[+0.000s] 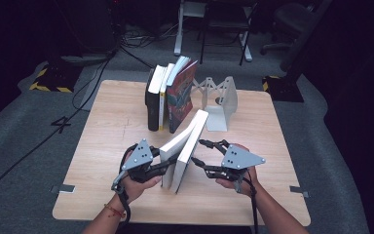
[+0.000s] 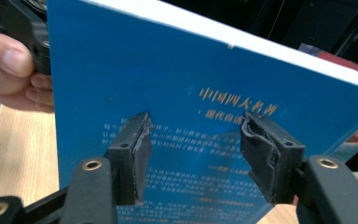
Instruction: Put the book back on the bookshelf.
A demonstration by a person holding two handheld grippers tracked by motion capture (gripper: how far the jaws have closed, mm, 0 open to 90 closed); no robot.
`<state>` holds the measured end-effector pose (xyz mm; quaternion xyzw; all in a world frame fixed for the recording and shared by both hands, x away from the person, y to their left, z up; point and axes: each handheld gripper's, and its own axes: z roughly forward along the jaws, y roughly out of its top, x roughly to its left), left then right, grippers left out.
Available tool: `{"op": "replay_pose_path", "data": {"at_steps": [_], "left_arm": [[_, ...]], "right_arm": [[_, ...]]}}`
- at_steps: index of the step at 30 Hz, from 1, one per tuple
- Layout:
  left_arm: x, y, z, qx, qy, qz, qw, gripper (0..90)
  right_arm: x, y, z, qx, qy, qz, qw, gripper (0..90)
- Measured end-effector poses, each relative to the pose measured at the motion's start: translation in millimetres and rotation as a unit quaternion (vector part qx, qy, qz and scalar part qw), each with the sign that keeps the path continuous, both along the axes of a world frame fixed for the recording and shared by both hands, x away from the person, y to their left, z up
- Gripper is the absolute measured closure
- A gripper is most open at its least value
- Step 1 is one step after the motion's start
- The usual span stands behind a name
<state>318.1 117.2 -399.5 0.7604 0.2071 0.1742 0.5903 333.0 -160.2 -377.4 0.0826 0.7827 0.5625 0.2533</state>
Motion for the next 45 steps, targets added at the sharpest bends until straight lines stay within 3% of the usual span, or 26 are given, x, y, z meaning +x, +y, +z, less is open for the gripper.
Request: {"op": "replay_pose_path", "data": {"at_steps": [5,12,15,22,26,31,33,36,39,41,45], "left_arm": [[-11.9,0.6,-6.6,0.059,-0.012,0.006,0.9982,60.4],[-25.4,5.1,-24.0,0.115,0.001,0.01,0.9933,53.7],[-28.0,6.7,-30.0,0.123,0.012,0.002,0.9923,52.6],[-32.3,-0.8,-46.6,0.16,0.034,-0.004,0.9865,38.9],[-33.6,-12.0,-52.6,0.159,0.04,0.0,0.9865,31.0],[-33.3,-24.5,-56.3,0.141,0.035,0.039,0.9887,28.1],[-33.5,-27.0,-56.5,0.126,0.037,0.054,0.9899,28.4],[-34.5,-32.6,-55.2,0.125,0.024,0.076,0.989,28.7],[-32.0,-34.4,-52.4,0.104,0.025,0.089,0.9903,31.9],[-30.1,-34.7,-51.7,0.092,0.027,0.092,0.9911,34.4],[-27.7,-33.0,-51.6,0.089,0.03,0.087,0.9918,39.5]], "right_arm": [[0.8,-2.1,-7.2,-0.002,0.014,0.0,0.9999,41.6],[2.5,-0.8,-15.2,-0.008,0.023,-0.002,0.9997,40.1],[2.9,0.3,-17.0,-0.01,0.023,-0.002,0.9997,39.6],[4.7,4.8,-26.1,-0.024,0.032,-0.001,0.9992,39.0],[4.8,9.2,-33.1,-0.034,0.039,0.006,0.9987,38.7],[6.4,13.4,-39.9,-0.034,0.05,0.004,0.9982,36.1],[8.1,14.4,-41.9,-0.036,0.052,0.001,0.998,35.0],[9.8,15.0,-44.2,-0.037,0.06,-0.003,0.9975,34.2],[12.2,14.6,-45.3,-0.036,0.064,-0.005,0.9973,33.6],[14.0,13.2,-45.9,-0.041,0.061,-0.012,0.9972,33.5],[19.5,8.0,-46.1,-0.035,0.065,-0.028,0.9969,33.9]]}}
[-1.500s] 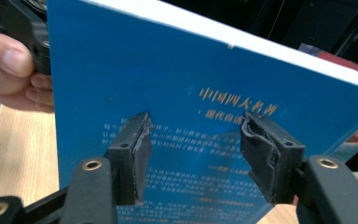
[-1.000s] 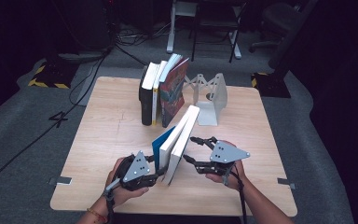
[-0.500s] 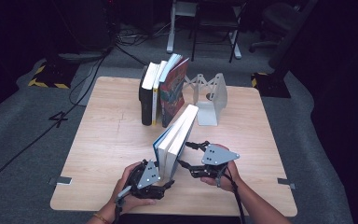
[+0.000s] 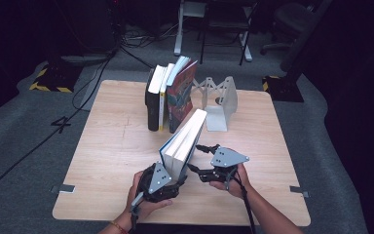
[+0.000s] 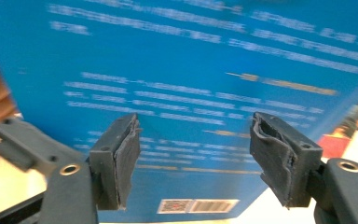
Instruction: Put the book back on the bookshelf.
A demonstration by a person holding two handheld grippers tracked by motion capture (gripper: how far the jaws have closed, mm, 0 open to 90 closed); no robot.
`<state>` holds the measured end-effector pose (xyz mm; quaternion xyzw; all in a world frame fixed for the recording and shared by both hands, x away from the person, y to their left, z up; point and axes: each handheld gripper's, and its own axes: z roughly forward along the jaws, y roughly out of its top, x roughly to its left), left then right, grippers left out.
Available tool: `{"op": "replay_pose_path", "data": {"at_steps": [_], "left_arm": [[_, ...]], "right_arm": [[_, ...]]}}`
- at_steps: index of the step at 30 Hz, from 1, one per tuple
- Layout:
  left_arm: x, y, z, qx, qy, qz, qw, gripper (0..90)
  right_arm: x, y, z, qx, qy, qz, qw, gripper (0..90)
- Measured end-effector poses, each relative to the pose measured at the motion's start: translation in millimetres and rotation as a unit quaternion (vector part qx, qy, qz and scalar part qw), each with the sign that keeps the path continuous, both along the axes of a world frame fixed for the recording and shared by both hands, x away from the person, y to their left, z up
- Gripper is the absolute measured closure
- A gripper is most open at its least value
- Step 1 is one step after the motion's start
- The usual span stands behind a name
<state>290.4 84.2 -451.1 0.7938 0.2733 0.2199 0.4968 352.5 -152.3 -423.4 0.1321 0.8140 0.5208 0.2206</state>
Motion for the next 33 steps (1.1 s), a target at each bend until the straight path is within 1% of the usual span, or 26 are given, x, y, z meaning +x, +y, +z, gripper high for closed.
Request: {"op": "replay_pose_path", "data": {"at_steps": [2,5,7,9,10,11,12,14,15,16,17,18,21,22,24,25,28,29,31,33], "left_arm": [[0.4,1.5,0.6,0.003,-0.001,-0.004,1.0,41.3],[1.6,6.4,2.0,0.008,0.0,-0.009,0.9999,46.1],[3.6,13.6,2.7,0.007,0.004,-0.012,0.9999,50.0],[5.9,21.9,3.2,0.008,0.009,-0.018,0.9998,53.3],[6.7,25.8,3.8,0.011,0.011,-0.022,0.9996,54.6],[7.3,29.7,4.6,0.017,0.012,-0.029,0.9994,55.4],[7.8,36.0,6.0,0.024,0.014,-0.041,0.9988,55.8],[8.4,44.2,6.5,0.02,0.024,-0.056,0.9979,57.5],[8.4,44.2,6.5,0.02,0.024,-0.056,0.9979,57.8],[8.7,50.3,7.7,0.026,0.027,-0.072,0.9967,58.0],[8.7,50.3,7.7,0.026,0.027,-0.072,0.9967,58.2],[9.0,52.5,7.9,0.023,0.033,-0.08,0.996,58.2],[8.6,59.9,9.2,0.027,0.041,-0.106,0.9932,58.8],[7.9,61.8,9.9,0.031,0.04,-0.114,0.9922,58.8],[7.3,64.4,10.4,0.031,0.047,-0.126,0.9904,58.8],[7.8,66.4,10.9,0.034,0.053,-0.136,0.9887,58.7],[6.7,72.7,11.4,0.038,0.063,-0.157,0.9849,58.7],[6.1,74.9,11.2,0.039,0.063,-0.163,0.9839,58.7],[5.1,78.6,10.8,0.041,0.064,-0.171,0.9824,58.7],[4.6,80.6,10.4,0.042,0.063,-0.173,0.982,58.7]], "right_arm": [[2.4,-2.7,-0.1,0.001,0.001,-0.008,1.0,34.2],[6.1,-7.9,-0.4,-0.005,-0.003,-0.018,0.9998,33.7],[8.7,-12.4,-0.8,-0.003,-0.003,-0.027,0.9996,33.4],[11.6,-18.3,-1.1,-0.008,-0.003,-0.031,0.9995,32.9],[13.1,-20.7,-1.5,-0.006,0.001,-0.033,0.9994,32.2],[15.2,-23.3,-2.2,0.002,0.007,-0.031,0.9995,31.9],[17.2,-25.7,-2.8,0.008,0.017,-0.029,0.9994,31.8],[21.0,-29.1,-4.1,0.01,0.025,-0.031,0.9992,31.0],[22.1,-30.2,-4.6,0.011,0.029,-0.027,0.9992,30.8],[22.7,-30.7,-5.1,0.012,0.032,-0.027,0.9991,30.5],[22.7,-30.7,-5.1,0.012,0.032,-0.027,0.9991,30.5],[23.2,-30.8,-5.8,0.011,0.036,-0.025,0.999,30.0],[23.2,-30.0,-8.5,0.004,0.043,-0.012,0.999,29.5],[23.1,-29.6,-9.6,0.0,0.045,-0.007,0.999,28.4],[22.9,-28.8,-11.4,-0.004,0.052,0.007,0.9986,25.8],[22.8,-28.6,-11.9,-0.004,0.054,0.012,0.9984,24.5],[22.3,-26.6,-14.0,-0.009,0.066,0.037,0.9971,20.3],[22.3,-25.3,-14.8,-0.01,0.07,0.046,0.9965,19.1],[21.8,-22.0,-16.4,-0.013,0.078,0.066,0.9947,18.1],[20.2,-16.9,-17.8,-0.021,0.079,0.084,0.9931,18.2]]}}
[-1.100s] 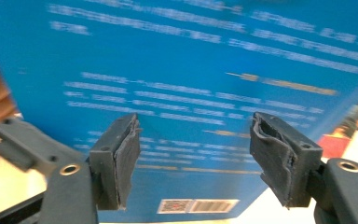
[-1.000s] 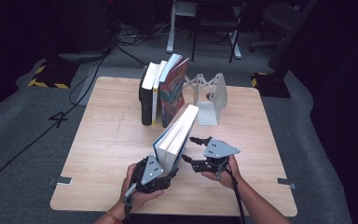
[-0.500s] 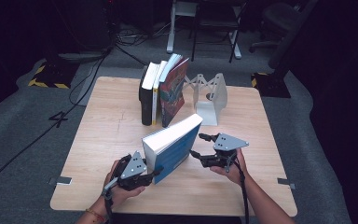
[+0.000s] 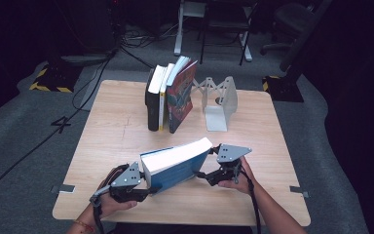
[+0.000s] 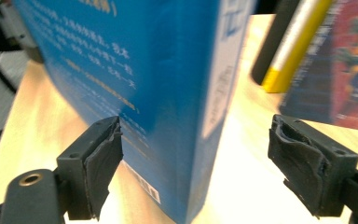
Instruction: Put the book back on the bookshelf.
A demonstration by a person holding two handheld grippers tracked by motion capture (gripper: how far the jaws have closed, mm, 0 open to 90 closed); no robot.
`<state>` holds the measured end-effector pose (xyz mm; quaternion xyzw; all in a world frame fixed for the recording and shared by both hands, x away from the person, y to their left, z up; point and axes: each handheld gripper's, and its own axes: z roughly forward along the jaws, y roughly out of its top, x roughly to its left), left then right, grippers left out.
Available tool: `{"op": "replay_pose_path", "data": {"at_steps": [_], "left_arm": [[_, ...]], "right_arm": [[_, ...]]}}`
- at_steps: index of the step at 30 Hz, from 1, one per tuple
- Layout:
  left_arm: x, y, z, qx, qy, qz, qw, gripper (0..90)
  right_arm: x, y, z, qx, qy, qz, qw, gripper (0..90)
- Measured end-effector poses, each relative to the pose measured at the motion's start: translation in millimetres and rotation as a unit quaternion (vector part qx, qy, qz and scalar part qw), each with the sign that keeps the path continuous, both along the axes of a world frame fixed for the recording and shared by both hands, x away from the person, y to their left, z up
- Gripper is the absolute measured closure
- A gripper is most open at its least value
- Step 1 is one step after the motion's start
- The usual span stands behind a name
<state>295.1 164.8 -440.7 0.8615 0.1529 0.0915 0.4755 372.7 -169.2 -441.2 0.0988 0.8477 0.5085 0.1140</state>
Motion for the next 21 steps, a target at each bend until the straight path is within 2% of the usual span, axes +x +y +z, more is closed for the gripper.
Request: {"op": "replay_pose_path", "data": {"at_steps": [3,5,8,11,14,18,21], "left_arm": [[0.5,0.6,-0.8,-0.004,0.003,0.002,1.0,58.4],[1.7,1.9,-1.4,-0.009,0.004,0.01,0.9999,57.8],[2.9,4.6,-3.0,-0.016,0.002,0.03,0.9994,54.1],[3.7,5.9,-4.5,-0.005,-0.004,0.044,0.999,52.2],[4.4,4.2,-6.9,0.009,-0.01,0.065,0.9978,45.2],[4.6,2.7,-8.1,0.018,-0.02,0.078,0.9966,43.9],[5.2,3.5,-8.9,0.017,-0.023,0.095,0.995,43.5]], "right_arm": [[-3.0,8.4,-1.6,-0.007,0.0,0.021,0.9998,23.3],[-4.9,12.7,-2.3,-0.01,-0.001,0.032,0.9994,29.8],[-6.3,14.3,-2.4,-0.013,-0.006,0.03,0.9994,32.1],[-4.6,8.3,-1.3,-0.008,0.002,0.035,0.9994,37.8],[-6.9,4.1,1.5,-0.016,-0.002,0.046,0.9988,42.3],[-10.9,2.8,5.1,-0.016,-0.006,0.054,0.9984,43.9],[-14.4,4.5,13.1,0.006,-0.01,0.067,0.9977,45.9]]}}
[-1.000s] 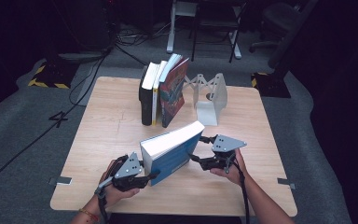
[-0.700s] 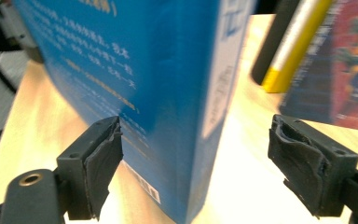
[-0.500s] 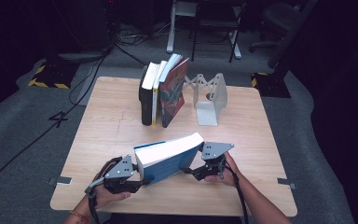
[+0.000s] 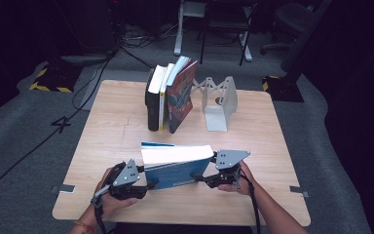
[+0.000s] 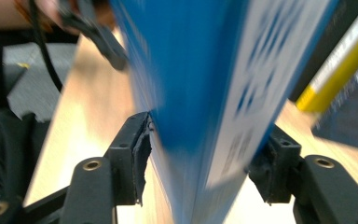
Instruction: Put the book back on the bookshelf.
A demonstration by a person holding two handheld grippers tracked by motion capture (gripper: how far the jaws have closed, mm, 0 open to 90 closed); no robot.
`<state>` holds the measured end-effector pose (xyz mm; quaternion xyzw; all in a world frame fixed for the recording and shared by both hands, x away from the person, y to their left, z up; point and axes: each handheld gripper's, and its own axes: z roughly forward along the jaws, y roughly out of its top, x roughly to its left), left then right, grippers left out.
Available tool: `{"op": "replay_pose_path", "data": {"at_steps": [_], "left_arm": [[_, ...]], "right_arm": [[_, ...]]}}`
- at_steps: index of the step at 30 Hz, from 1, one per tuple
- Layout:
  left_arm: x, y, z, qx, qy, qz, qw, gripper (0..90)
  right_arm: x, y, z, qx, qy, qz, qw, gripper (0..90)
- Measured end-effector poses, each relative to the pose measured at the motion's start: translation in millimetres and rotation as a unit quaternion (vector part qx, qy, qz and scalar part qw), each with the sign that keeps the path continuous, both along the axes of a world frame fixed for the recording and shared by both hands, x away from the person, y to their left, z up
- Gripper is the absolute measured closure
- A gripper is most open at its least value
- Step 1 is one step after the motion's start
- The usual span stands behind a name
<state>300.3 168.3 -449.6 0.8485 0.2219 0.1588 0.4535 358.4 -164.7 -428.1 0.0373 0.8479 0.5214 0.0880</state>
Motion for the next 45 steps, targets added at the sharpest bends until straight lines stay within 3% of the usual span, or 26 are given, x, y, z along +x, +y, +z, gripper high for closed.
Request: {"op": "replay_pose_path", "data": {"at_steps": [4,10,17,19,23,32,34,40,45], "left_arm": [[3.0,2.0,-2.5,-0.008,-0.003,0.014,0.9999,42.6],[10.5,-0.8,-4.7,-0.014,-0.005,0.022,0.9996,39.7],[23.0,-12.3,-5.9,-0.024,-0.003,0.034,0.9991,32.9],[25.6,-18.5,-6.1,-0.021,-0.012,0.042,0.9988,30.6],[29.0,-38.3,-5.6,0.014,-0.047,0.062,0.9969,28.3],[43.0,-82.2,-10.1,0.029,-0.046,0.034,0.9979,26.2],[44.9,-90.7,-9.3,0.04,-0.049,0.031,0.9975,24.3],[51.3,-98.8,-9.2,0.037,-0.042,0.028,0.998,20.7],[52.7,-99.4,-9.4,0.034,-0.039,0.028,0.9983,19.9]], "right_arm": [[-9.7,8.0,12.7,0.009,-0.019,0.008,0.9997,50.5],[-19.7,19.3,21.7,0.007,-0.041,-0.008,0.9991,54.0],[-22.5,18.1,25.8,0.0,-0.042,-0.028,0.9987,59.0],[-22.1,14.5,26.8,-0.002,-0.041,-0.035,0.9986,59.4],[-21.4,3.6,29.9,-0.008,-0.04,-0.06,0.9974,59.8],[-23.6,-31.1,34.2,-0.01,-0.026,-0.101,0.9945,59.5],[-24.8,-37.4,36.0,-0.011,-0.026,-0.105,0.9941,59.0],[-26.4,-45.7,51.0,-0.028,-0.024,-0.116,0.9925,56.2],[-23.6,-46.6,66.8,-0.017,-0.01,-0.117,0.9929,54.0]]}}
